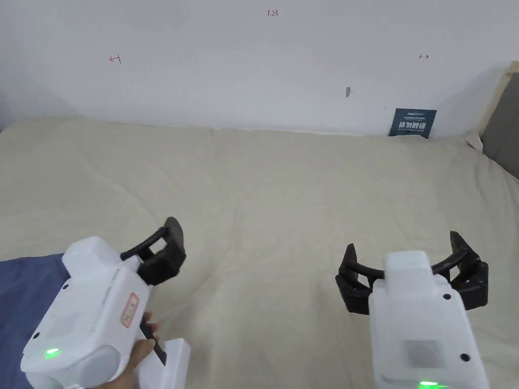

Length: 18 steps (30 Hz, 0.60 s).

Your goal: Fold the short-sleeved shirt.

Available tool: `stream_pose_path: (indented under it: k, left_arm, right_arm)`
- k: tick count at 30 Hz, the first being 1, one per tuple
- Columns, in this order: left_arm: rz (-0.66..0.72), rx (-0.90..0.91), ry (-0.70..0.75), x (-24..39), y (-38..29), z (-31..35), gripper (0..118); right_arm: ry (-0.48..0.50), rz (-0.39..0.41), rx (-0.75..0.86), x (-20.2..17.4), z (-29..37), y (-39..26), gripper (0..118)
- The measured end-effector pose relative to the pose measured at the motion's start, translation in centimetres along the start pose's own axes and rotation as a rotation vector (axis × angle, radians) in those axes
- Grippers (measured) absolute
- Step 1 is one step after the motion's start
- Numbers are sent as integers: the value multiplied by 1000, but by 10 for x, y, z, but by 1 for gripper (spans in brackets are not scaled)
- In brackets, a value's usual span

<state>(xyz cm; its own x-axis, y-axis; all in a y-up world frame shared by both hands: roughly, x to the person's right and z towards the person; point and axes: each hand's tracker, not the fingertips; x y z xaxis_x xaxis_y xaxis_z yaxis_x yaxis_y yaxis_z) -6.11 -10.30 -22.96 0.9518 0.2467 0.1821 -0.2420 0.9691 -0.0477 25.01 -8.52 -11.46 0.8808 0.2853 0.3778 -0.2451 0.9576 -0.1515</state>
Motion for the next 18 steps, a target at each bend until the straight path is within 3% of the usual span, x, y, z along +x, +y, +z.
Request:
stream_pose_path:
  k: [3, 6, 18]
  left_arm:
    - [-192, 25, 18, 13, -7, 2, 118]
    - [-302, 36, 35, 18, -15, 5, 118]
    - [-305, 16, 37, 19, -22, 6, 118]
  right_arm:
    - [52, -154, -39, 6, -3, -9, 118]
    - [63, -202, -76, 9, -4, -15, 118]
    - [72, -203, -85, 5, -2, -17, 118]
